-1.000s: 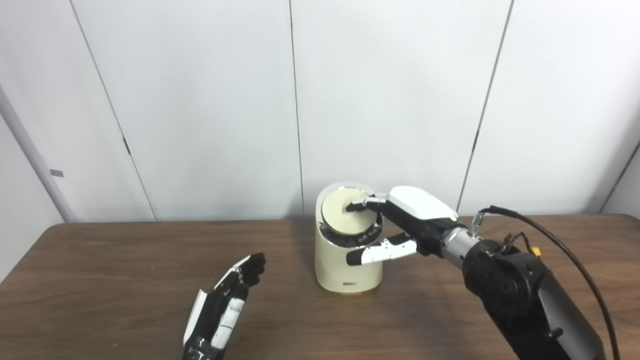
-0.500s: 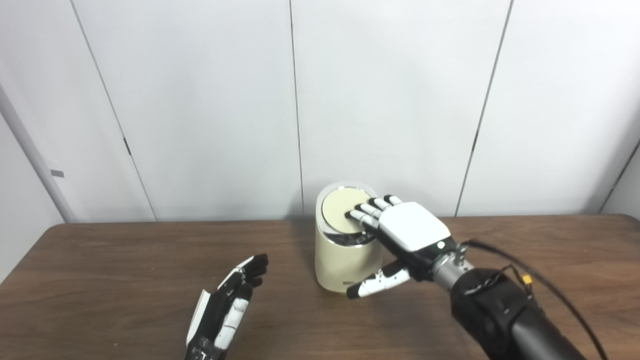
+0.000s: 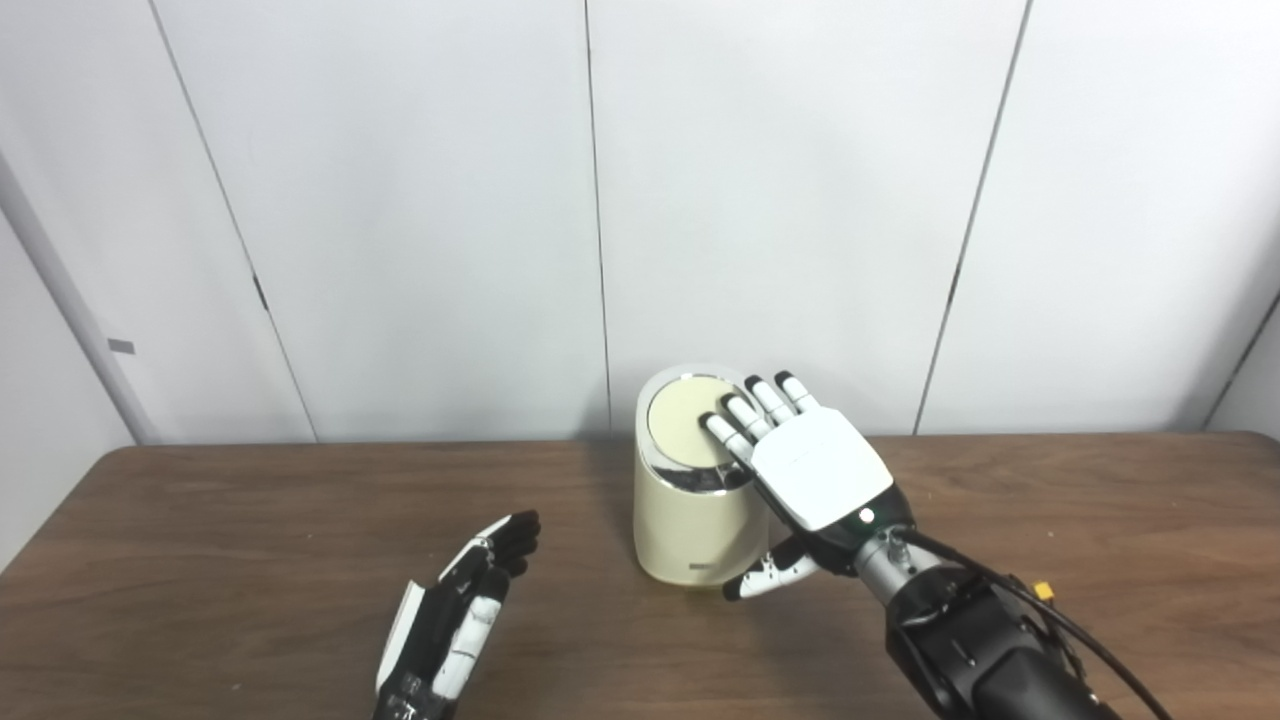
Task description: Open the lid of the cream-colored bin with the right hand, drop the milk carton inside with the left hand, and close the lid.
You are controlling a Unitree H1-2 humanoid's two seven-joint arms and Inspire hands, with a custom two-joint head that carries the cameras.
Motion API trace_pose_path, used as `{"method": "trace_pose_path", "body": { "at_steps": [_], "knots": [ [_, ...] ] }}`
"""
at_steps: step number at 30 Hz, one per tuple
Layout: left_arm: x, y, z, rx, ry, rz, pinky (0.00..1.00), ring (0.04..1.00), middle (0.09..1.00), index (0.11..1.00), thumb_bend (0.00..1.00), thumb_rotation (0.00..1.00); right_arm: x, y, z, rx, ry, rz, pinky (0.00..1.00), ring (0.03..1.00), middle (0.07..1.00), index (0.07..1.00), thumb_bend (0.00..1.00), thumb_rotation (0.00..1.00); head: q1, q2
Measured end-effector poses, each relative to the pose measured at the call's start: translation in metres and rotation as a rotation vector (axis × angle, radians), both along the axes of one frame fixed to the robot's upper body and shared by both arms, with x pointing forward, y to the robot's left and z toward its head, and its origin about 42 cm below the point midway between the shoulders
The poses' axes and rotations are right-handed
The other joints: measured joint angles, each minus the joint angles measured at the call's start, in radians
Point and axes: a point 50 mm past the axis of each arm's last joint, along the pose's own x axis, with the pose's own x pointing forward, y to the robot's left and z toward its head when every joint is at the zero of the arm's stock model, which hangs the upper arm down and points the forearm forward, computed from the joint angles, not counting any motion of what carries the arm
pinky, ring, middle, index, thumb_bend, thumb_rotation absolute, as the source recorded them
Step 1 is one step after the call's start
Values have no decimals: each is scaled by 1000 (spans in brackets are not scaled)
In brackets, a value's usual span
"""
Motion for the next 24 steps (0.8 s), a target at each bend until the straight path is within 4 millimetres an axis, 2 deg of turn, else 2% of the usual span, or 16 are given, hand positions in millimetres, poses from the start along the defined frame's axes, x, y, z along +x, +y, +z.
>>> {"method": "trace_pose_path", "body": {
  "at_steps": [6, 10, 19, 24],
  "knots": [
    [0, 0, 0, 0, 0, 0, 833, 856, 860, 867, 693, 914, -1, -1, -1, -27, -18, 1, 1000, 1000, 964, 892, 722, 750, 0, 3],
    [0, 0, 0, -1, 0, -1, 831, 858, 863, 869, 686, 909, -2, -2, -2, -34, -15, 7, 1000, 1000, 947, 879, 736, 731, 0, 6],
    [0, -1, 0, -2, 2, -2, 832, 855, 855, 866, 685, 910, -6, -6, -4, -14, -2, 6, 1000, 1000, 957, 891, 713, 778, 2, 3],
    [0, -1, 0, -2, 2, -3, 834, 859, 859, 868, 690, 905, -6, -8, -5, 18, 14, 6, 1000, 1000, 960, 903, 723, 725, 3, -2]
  ]
}}
